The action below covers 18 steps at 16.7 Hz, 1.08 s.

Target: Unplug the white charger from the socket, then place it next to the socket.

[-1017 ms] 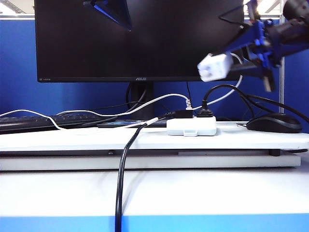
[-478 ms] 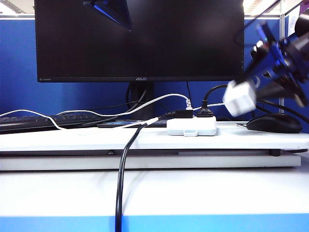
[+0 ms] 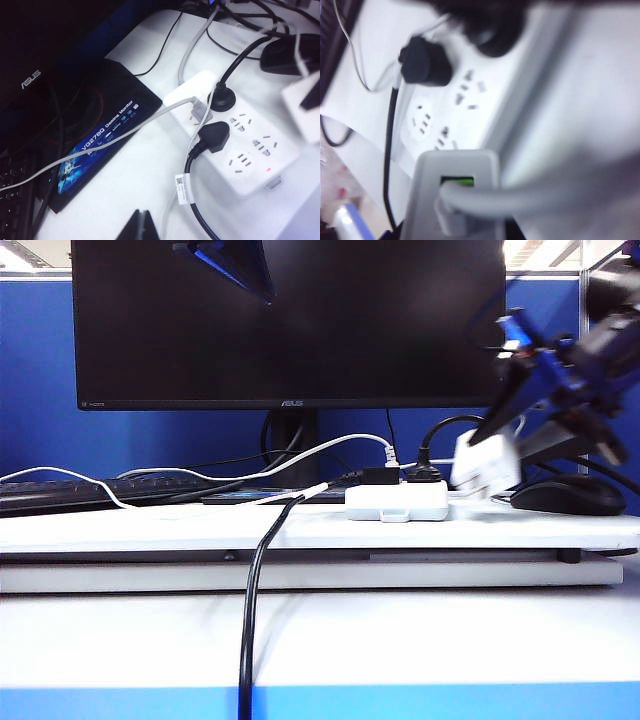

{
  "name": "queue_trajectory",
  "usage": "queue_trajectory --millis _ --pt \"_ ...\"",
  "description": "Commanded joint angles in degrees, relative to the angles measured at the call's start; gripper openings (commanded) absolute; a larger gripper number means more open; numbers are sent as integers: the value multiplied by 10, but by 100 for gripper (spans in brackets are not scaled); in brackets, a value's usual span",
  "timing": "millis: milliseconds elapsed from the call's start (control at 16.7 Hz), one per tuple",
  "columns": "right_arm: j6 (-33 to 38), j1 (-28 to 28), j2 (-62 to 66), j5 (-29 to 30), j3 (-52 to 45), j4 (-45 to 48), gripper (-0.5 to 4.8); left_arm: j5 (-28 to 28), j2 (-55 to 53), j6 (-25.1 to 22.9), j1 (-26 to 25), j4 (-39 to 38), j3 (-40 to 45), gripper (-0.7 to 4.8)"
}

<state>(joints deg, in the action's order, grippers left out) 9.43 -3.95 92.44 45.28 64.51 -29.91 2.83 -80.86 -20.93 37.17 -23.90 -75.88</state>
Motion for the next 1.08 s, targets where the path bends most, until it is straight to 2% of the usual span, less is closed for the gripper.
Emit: queue_trajectory --millis 60,359,598,778,897,957,1077 --pt "56 -29 -4 -58 3 36 -2 0 2 3 0 5 -4 -5" --pt "118 -36 -6 -117 4 49 -2 0 2 3 0 5 -4 -5" --pt "120 -37 -7 -157 21 47 -2 -1 2 3 0 4 -4 -5" --pt "120 -37 -7 -151 30 40 -2 -1 2 3 0 4 -4 -5" --pt "120 -38 -6 -123 31 40 0 -1 2 3 0 7 -4 -5" --pt "120 -37 -6 -123 31 39 13 -1 2 3 0 8 -4 -5" --pt "120 -37 -6 -126 31 31 84 -1 2 3 0 8 -4 -5"
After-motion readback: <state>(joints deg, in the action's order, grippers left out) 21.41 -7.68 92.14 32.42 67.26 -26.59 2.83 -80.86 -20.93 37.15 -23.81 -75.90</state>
